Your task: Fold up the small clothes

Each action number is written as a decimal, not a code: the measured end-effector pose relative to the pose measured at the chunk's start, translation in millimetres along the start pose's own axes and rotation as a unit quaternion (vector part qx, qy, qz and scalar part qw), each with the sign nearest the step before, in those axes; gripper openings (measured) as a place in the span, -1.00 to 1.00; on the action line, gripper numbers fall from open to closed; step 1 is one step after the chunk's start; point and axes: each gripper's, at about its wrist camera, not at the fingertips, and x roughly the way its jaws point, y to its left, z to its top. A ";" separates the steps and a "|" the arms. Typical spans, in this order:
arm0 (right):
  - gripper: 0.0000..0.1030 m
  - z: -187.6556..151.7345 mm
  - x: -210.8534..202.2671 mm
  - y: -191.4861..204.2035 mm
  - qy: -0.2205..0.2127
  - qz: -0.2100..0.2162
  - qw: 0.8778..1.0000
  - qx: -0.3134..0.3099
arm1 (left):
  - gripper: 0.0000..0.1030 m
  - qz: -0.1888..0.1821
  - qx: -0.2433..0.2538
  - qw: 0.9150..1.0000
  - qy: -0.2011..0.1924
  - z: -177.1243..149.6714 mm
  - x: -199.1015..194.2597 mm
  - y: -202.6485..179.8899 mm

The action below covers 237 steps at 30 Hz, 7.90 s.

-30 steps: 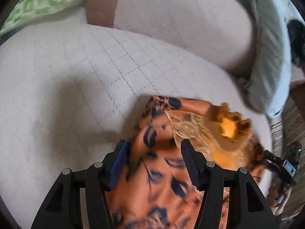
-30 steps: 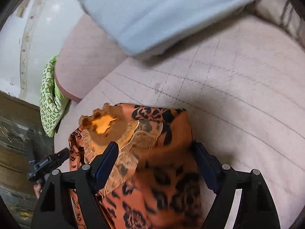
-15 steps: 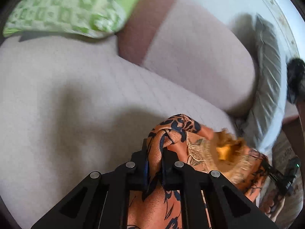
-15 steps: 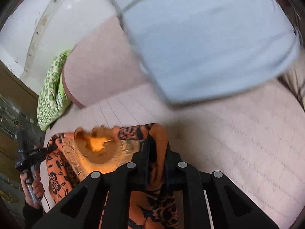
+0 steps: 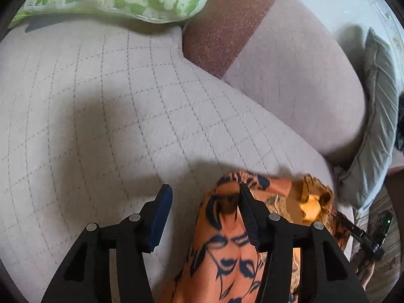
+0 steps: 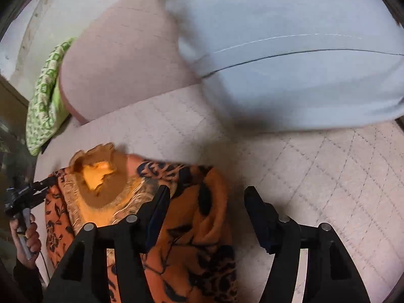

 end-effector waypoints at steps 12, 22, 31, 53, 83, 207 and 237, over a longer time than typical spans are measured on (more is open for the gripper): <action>-0.77 8.2 -37.8 12.0 -0.022 -0.002 1.000 -0.009 | -0.84 -0.022 0.004 0.999 -0.030 -3.7 -56.2 -13.3; -0.77 -109.4 -226.2 38.7 -0.146 0.064 0.985 -0.074 | -0.84 -0.122 0.051 0.979 -0.153 -170.2 -278.0 17.4; -0.77 -301.7 -253.9 11.3 -0.131 0.055 0.990 -0.013 | -0.84 -0.105 -0.052 0.989 -0.093 -347.6 -268.1 119.0; -0.17 -372.3 -241.0 5.9 -0.039 -0.021 0.999 0.031 | -0.47 -0.043 -0.066 0.996 -0.050 -404.7 -283.9 116.0; -0.87 -386.4 -214.0 34.7 0.010 -0.050 0.993 0.107 | -0.87 0.022 -0.044 0.998 0.035 -408.6 -220.9 86.3; -0.12 -284.1 -202.1 -32.4 -0.082 0.186 0.971 0.128 | -0.09 -0.143 0.315 0.938 0.037 -485.0 -233.3 -171.4; -0.89 -353.2 -180.7 44.3 0.008 -0.055 0.997 0.049 | -0.09 -0.025 0.295 0.955 0.009 -470.5 -214.6 -69.7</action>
